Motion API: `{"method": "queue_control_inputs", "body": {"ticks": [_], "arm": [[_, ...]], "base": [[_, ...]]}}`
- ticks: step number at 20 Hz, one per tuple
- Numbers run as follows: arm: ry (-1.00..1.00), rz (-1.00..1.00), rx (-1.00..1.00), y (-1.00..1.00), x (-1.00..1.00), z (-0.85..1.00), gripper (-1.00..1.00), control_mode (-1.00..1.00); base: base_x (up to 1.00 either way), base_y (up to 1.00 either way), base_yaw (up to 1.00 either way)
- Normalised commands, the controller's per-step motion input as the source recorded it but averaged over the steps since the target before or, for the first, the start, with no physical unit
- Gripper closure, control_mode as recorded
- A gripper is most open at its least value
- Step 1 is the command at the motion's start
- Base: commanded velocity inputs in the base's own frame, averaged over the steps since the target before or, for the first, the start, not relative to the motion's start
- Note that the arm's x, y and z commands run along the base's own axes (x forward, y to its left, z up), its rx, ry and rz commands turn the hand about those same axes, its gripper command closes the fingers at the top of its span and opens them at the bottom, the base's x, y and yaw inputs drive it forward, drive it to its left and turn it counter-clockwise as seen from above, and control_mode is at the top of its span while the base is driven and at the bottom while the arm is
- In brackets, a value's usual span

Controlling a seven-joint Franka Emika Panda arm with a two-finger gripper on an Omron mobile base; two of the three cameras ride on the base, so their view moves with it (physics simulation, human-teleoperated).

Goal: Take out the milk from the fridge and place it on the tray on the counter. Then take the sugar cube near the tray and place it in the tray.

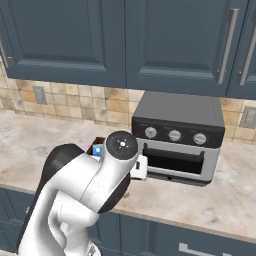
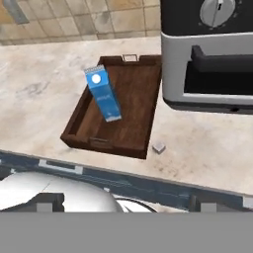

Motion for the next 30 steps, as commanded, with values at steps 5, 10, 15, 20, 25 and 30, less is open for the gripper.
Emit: {"method": "queue_control_inputs", "body": {"ticks": [5,10,15,20,25,30], "arm": [[-0.02,0.45,0.00,-0.08,0.03,-0.18,-1.00,-1.00],[-0.08,0.43,0.00,-0.04,0.16,-0.22,-1.00,-1.00],[-0.21,0.31,0.00,-0.01,0.31,-0.34,-1.00,-1.00],[-0.20,0.23,0.00,-0.03,0.19,-0.36,-1.00,-1.00],[-0.17,0.17,0.00,0.00,0.15,-0.36,-1.00,-1.00],[-0.01,0.04,0.00,0.00,0.44,-0.26,-1.00,-1.00]], "base": [[0.00,0.00,0.00],[0.00,0.00,0.00],[0.00,0.00,0.00],[0.00,0.00,0.00],[0.00,0.00,0.00],[0.00,0.00,0.00]]}}
